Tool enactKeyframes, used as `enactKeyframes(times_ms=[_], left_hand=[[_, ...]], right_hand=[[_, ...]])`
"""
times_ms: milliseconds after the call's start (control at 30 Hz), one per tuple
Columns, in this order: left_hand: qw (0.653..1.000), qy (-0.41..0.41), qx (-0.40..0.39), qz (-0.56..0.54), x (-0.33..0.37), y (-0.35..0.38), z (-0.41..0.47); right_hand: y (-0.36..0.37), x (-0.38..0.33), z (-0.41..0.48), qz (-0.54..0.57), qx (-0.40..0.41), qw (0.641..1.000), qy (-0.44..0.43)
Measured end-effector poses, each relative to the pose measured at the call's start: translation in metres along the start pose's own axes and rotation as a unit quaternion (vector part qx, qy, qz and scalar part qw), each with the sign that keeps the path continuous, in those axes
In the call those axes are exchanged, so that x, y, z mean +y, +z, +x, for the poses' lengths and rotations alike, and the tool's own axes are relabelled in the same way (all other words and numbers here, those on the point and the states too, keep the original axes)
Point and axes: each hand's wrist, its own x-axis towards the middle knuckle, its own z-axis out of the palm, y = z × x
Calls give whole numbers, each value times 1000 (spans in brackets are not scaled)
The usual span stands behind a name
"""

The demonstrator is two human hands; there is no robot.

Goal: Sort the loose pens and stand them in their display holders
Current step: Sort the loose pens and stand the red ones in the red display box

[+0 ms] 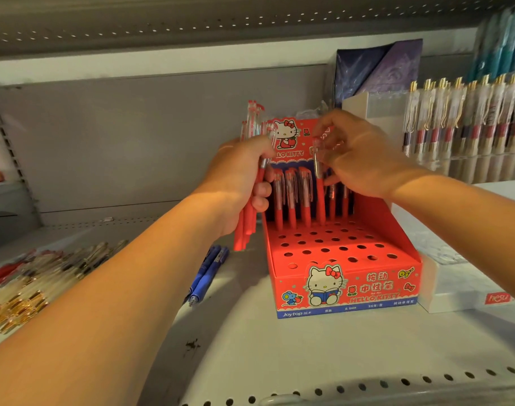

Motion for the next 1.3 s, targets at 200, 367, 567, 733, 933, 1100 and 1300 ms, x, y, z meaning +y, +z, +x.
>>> enactKeyframes(times_ms=[200,367,567,733,933,1100,1300], left_hand=[[998,54,17,18,-2,4,-1],[995,86,4,49,-4,4,1],[995,87,-34,25,-6,4,0],[995,85,-48,19,-5,5,-2],[994,83,-62,17,-5,4,-2],[992,84,-90,23,-8,2,-1],[990,79,-118,8,-7,3,-3]], right_hand=[[3,2,-2,-40,-48,998,29],[-1,2,-3,-43,-42,997,48],[-4,-9,-1,-120,-11,992,36],[-9,-14,-3,-211,-18,977,36],[-8,-16,-6,-262,-32,964,11],[-3,-23,-5,48,-12,999,11],[-2,-23,-4,236,-10,972,16]])
